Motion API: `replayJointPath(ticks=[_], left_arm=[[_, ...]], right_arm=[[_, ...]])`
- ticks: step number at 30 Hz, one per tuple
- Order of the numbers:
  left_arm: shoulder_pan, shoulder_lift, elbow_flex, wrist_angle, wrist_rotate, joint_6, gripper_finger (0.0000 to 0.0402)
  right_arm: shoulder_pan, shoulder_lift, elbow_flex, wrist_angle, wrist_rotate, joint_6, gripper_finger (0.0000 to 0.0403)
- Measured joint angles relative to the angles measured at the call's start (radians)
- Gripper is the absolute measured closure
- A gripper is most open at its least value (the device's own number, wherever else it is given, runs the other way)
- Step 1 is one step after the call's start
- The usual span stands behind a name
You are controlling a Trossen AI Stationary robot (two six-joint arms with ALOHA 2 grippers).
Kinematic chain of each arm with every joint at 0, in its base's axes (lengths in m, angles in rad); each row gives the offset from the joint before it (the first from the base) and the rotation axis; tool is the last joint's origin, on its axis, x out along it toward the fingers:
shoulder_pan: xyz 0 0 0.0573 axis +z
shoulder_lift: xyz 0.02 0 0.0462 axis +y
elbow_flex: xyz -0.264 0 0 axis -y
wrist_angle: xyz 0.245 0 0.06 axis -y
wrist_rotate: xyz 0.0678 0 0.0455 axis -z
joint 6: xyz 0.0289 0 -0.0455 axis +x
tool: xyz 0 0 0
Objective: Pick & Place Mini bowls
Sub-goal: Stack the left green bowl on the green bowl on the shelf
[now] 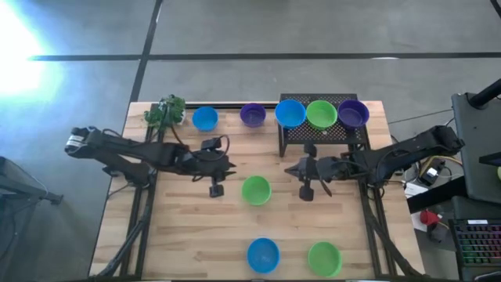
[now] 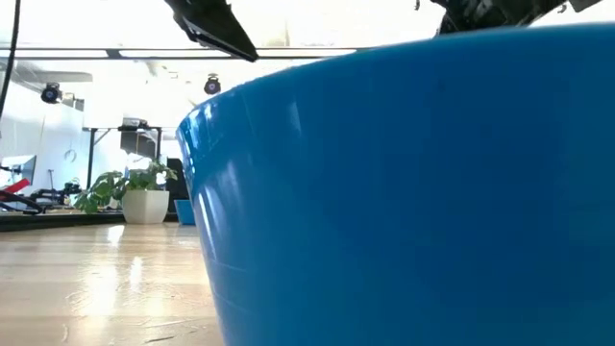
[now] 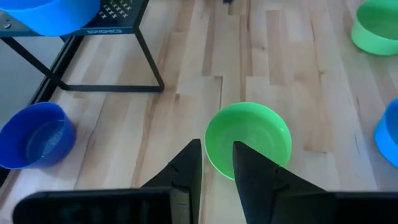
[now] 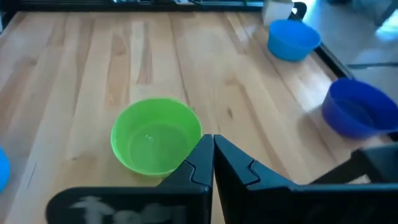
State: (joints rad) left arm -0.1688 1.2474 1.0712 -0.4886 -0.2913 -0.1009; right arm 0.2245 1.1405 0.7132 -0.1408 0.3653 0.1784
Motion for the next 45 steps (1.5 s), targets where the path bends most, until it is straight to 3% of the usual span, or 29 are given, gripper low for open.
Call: replayJointPath(ticks=[13, 22, 30, 38, 45], left_arm=[[-0.009, -0.114, -0.047, 0.009, -0.033, 0.037, 0.0318], [-0.01, -0.149, -0.062, 0.005, -0.033, 0.073, 0.0318], [-0.01, -0.155, -0.062, -0.015, -0.034, 0.086, 0.0318], [-0.01, -0.155, -0.062, -0.023, -0.037, 0.091, 0.0318], [-0.01, -0.155, -0.062, -0.025, -0.037, 0.088, 0.0318]], right_arm=[[0.007, 0.025, -0.026, 0.004, 0.0, 0.026, 0.0394], [0.007, 0.153, -0.018, 0.048, 0.0, 0.032, 0.035], [0.006, 0.3, -0.017, 0.27, 0.003, 0.022, 0.0298], [-0.05, 0.462, -0.017, 0.392, 0.004, 0.064, 0.0293], [-0.095, 0.519, -0.017, 0.394, -0.005, 0.104, 0.0303]])
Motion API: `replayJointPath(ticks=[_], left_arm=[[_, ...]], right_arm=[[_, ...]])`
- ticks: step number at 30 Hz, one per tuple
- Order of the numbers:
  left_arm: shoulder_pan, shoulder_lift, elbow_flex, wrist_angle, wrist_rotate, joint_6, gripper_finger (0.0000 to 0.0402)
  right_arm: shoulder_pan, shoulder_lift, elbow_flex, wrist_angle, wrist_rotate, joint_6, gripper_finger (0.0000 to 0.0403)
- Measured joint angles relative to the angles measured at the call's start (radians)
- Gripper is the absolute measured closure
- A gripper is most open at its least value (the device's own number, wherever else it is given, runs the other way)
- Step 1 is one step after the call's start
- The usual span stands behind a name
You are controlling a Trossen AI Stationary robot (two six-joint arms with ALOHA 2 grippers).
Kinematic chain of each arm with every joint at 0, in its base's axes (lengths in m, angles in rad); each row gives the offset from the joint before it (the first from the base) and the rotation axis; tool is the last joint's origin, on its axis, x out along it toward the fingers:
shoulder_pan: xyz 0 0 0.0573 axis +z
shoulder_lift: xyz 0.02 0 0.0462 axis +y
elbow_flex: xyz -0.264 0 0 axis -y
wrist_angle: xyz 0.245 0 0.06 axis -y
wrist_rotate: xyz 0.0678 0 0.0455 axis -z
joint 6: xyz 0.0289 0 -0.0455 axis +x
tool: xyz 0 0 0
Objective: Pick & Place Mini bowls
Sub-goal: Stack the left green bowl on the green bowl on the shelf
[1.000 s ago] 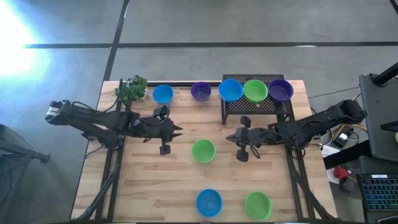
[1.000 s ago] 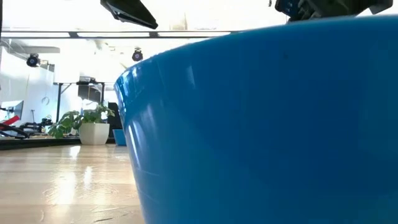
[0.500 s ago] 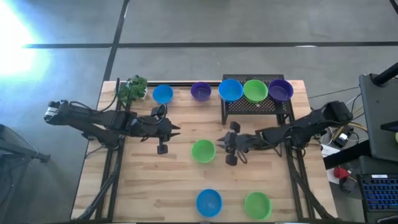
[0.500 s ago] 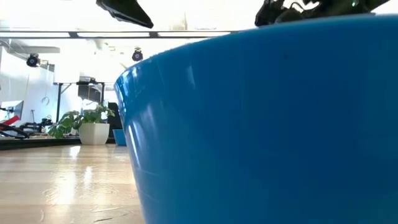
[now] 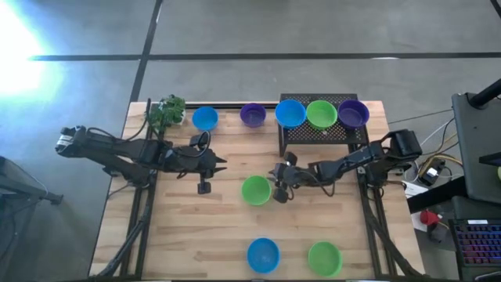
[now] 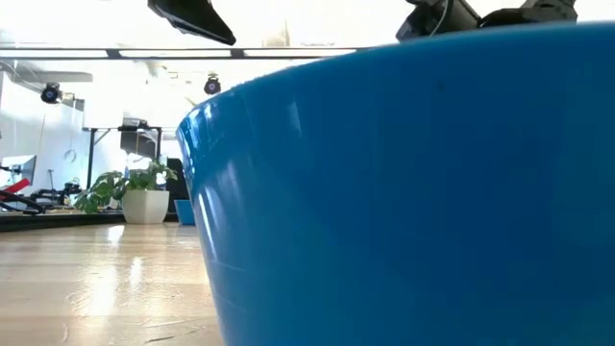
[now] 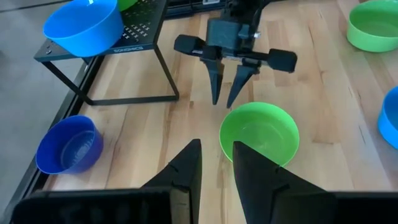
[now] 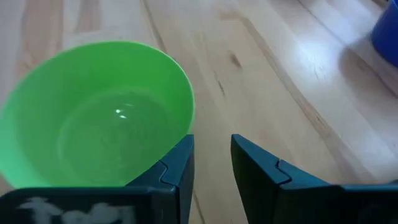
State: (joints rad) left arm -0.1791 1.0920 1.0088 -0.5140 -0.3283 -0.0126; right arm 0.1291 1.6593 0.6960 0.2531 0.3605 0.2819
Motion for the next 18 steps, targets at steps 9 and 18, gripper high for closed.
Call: replayJointPath(ticks=[9, 18], left_arm=[[-0.001, -0.001, 0.0, -0.006, 0.0, -0.023, 0.0318], [-0.001, -0.036, 0.035, -0.021, 0.0, -0.039, 0.0317]], right_arm=[[0.001, 0.004, 0.0, 0.03, -0.006, 0.029, 0.0317], [0.001, 0.004, 0.0, 0.014, -0.081, 0.034, 0.0313]])
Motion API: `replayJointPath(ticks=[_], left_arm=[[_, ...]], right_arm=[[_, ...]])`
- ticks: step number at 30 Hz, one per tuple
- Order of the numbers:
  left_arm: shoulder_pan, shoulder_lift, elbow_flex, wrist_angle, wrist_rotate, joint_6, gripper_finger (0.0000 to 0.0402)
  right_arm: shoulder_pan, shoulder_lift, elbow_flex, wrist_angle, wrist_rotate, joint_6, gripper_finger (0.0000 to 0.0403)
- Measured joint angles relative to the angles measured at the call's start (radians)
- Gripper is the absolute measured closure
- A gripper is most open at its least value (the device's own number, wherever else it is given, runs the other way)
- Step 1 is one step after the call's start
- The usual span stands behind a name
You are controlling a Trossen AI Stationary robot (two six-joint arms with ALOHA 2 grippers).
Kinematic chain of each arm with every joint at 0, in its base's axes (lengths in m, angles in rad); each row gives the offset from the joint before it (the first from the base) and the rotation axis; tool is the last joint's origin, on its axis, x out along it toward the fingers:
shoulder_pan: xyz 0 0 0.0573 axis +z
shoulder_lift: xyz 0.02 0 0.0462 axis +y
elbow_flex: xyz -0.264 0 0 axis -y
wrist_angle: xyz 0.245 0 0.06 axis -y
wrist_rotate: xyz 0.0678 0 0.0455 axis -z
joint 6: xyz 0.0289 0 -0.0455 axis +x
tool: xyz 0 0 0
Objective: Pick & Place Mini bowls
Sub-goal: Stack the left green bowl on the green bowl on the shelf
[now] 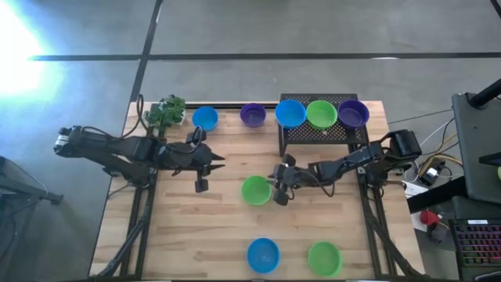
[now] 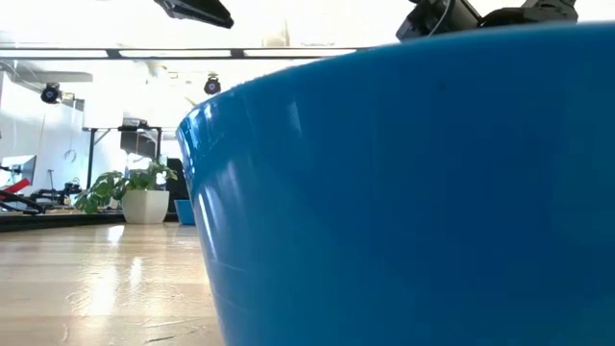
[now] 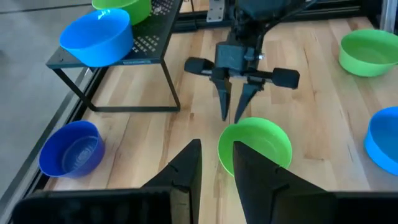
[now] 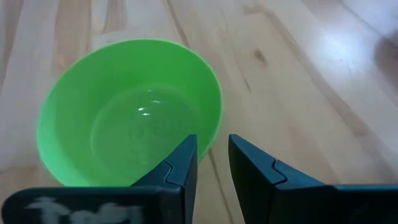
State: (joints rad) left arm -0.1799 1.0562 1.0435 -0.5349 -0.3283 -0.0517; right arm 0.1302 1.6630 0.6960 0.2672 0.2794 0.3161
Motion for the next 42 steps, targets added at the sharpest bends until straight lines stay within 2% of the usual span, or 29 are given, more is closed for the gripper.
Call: replayJointPath(ticks=[5, 11, 21, 37, 42], left_arm=[[0.0, -0.001, -0.001, -0.009, 0.0, 0.0, 0.0317], [0.0, 0.007, -0.002, -0.014, 0.0, 0.015, 0.0317], [0.001, 0.007, -0.002, 0.011, 0.0, 0.007, 0.0317], [0.001, 0.007, -0.002, 0.027, 0.0, -0.009, 0.0317], [0.001, 0.008, -0.002, 0.027, 0.0, -0.009, 0.0317]], right_arm=[[-0.001, 0.0, 0.0, 0.001, 0.004, 0.023, 0.031], [-0.013, 0.0, 0.0, 0.005, 0.066, 0.01, 0.0316], [-0.022, 0.002, 0.0, 0.015, 0.052, 0.051, 0.0325], [-0.022, 0.003, 0.0, 0.071, 0.007, 0.021, 0.0294], [-0.022, 0.003, 0.0, 0.07, 0.004, 0.024, 0.0297]])
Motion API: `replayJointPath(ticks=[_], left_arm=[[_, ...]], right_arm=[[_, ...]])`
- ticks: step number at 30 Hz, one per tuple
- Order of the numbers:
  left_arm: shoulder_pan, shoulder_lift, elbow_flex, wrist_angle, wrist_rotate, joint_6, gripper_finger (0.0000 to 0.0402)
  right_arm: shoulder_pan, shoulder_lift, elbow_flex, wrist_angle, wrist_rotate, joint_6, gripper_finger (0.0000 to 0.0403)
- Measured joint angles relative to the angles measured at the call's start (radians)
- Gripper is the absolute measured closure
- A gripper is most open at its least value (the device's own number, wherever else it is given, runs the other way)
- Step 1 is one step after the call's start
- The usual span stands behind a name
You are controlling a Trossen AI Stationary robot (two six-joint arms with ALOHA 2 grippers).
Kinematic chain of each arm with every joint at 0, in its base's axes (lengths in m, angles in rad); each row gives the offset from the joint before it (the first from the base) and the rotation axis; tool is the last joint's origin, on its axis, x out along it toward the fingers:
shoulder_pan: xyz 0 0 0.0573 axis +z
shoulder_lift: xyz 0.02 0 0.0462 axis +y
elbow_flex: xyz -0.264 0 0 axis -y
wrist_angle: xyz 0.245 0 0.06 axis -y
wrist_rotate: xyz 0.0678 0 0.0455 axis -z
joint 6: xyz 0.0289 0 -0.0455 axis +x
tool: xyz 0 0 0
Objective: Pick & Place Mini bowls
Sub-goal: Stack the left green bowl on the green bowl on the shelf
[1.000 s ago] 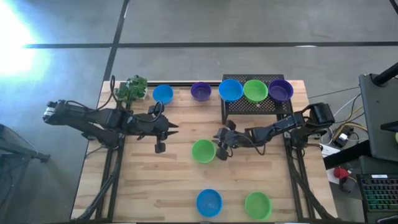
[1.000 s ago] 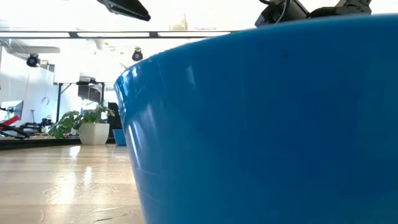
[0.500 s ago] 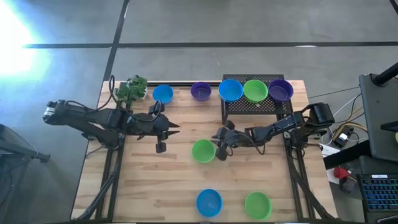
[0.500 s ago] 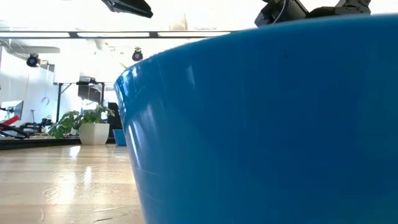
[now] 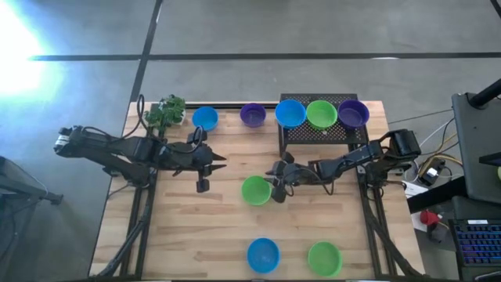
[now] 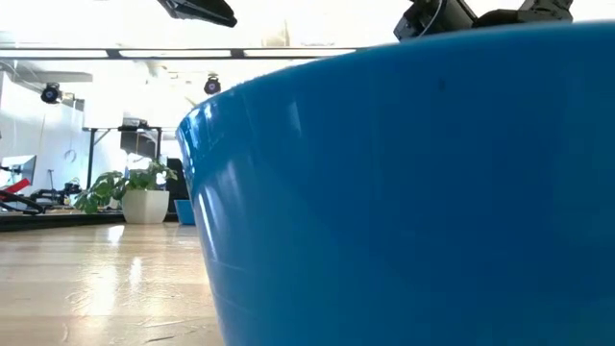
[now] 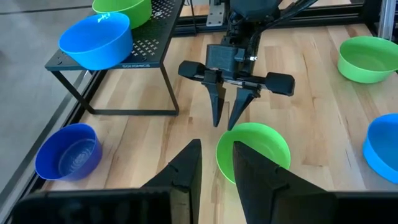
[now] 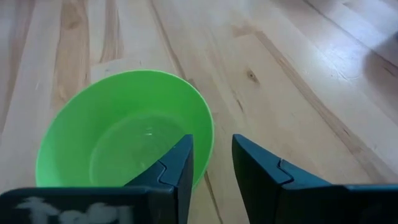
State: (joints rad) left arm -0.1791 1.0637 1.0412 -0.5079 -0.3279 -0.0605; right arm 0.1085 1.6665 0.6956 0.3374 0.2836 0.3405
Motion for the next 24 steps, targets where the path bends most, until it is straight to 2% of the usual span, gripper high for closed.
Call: replayJointPath(ticks=[7, 13, 24], left_arm=[[0.0, 0.0, 0.0, -0.001, 0.0, 0.0, 0.0317], [-0.001, 0.0, 0.0, -0.001, 0.0, 0.0, 0.0317], [-0.001, 0.0, 0.0, -0.003, 0.001, 0.0, 0.0317]], right_arm=[[0.0, 0.089, 0.007, 0.096, -0.052, 0.023, 0.0302], [0.0, 0.167, 0.049, 0.085, -0.051, 0.002, 0.0294], [0.0, 0.134, 0.08, 0.075, -0.05, -0.061, 0.0307]])
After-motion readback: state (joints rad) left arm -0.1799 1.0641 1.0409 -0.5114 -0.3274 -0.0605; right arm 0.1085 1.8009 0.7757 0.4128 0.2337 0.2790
